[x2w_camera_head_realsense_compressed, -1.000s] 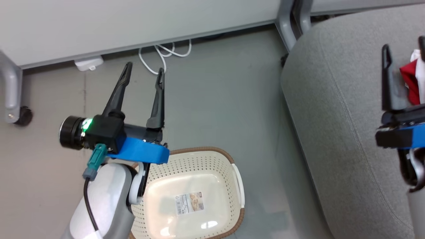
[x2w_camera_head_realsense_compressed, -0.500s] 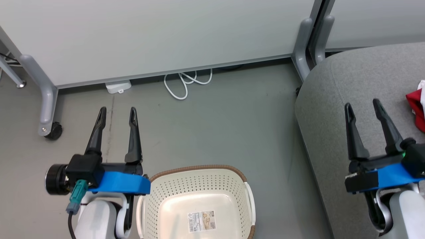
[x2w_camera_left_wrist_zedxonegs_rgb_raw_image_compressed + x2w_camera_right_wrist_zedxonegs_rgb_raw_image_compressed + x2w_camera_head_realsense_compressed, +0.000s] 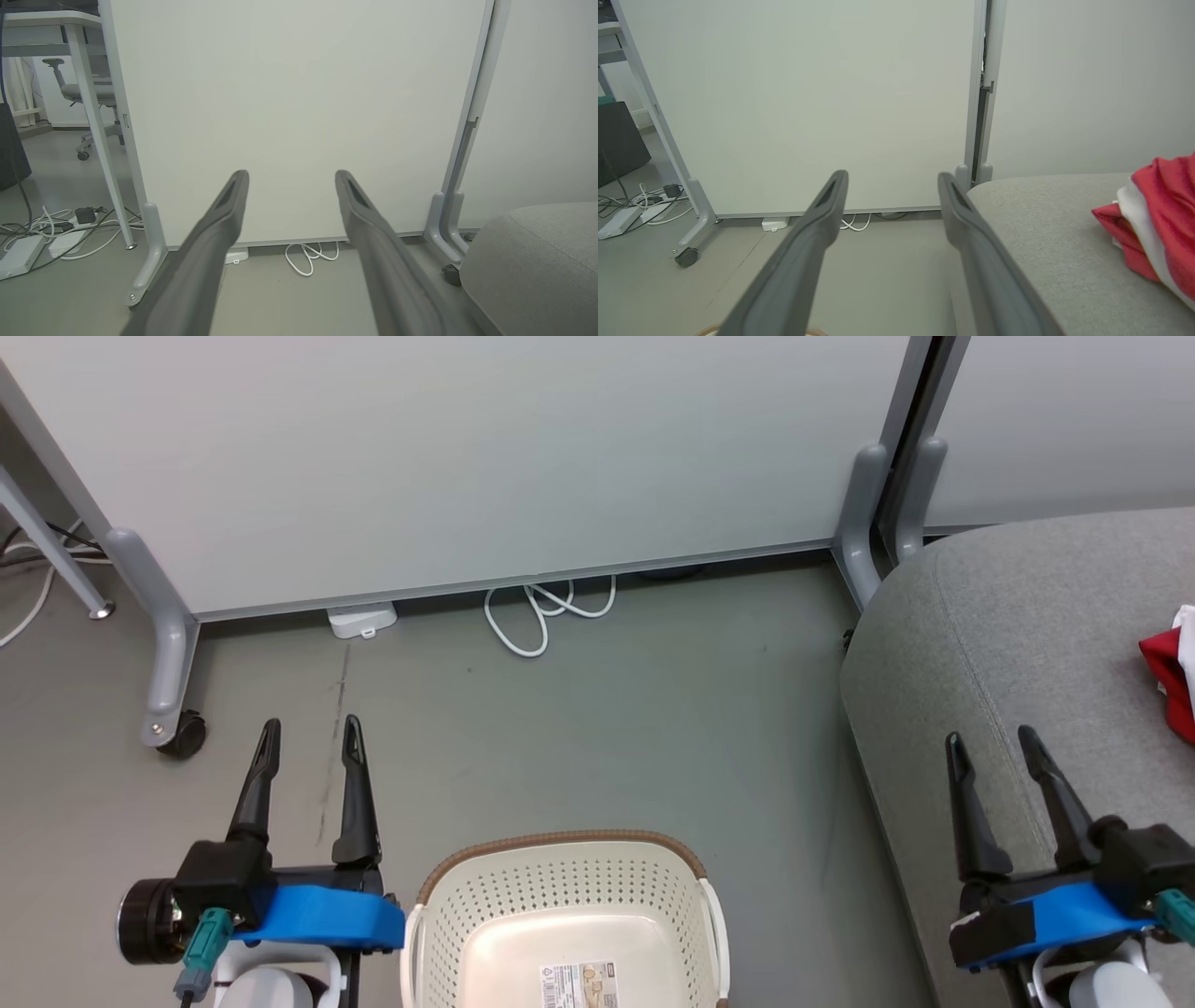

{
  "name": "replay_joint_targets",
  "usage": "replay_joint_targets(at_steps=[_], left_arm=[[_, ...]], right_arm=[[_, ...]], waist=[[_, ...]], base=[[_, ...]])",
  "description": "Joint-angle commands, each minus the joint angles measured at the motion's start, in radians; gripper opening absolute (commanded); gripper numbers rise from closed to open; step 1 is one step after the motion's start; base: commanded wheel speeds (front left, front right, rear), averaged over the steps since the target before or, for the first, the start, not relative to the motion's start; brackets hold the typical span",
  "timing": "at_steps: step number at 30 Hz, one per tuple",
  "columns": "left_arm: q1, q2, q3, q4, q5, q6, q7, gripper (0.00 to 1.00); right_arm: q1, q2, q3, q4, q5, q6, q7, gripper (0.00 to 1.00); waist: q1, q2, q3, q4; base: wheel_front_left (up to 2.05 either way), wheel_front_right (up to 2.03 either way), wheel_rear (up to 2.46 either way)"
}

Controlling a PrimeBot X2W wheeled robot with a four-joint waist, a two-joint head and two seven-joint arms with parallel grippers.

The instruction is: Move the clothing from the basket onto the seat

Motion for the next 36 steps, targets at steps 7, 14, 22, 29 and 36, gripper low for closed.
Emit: replay_joint_targets(at_steps=[7,14,22,29,36], left_arm=[[0.047,-0.004,0.012,0.011,-0.010,-0.010,-0.003,1.00],[0.063,-0.004,0.007,0.019,-0.021,-0.004,-0.003,1.00],[0.067,-0.004,0.001,0.030,-0.023,0.002,-0.003,1.00],[0.089,-0.004,0.001,0.068,-0.027,0.001,0.006,0.00],[0.078,-0.004,0.020,0.073,-0.161,-0.007,0.045,0.00]], right_arm=[[0.059,0.032,-0.005,0.016,0.002,0.000,0.000,1.00],[0.078,0.044,-0.009,0.019,-0.001,0.000,0.000,1.00],[0.071,0.051,-0.009,0.025,-0.002,0.000,0.000,1.00],[0.076,0.054,-0.006,0.066,0.002,0.000,0.005,0.00],[0.065,0.056,-0.017,0.070,0.135,0.000,0.044,0.00]], waist=[[0.0001,-0.0001,-0.033,0.016],[0.0001,-0.0001,-0.043,0.018],[0.0001,-0.0001,-0.043,0.018],[0.0001,-0.0001,-0.043,0.018],[0.0001,-0.0001,-0.044,0.016]], base=[[0.00,0.00,0.00],[0.00,0.00,0.00],[0.00,0.00,0.00],[0.00,0.00,0.00],[0.00,0.00,0.00]])
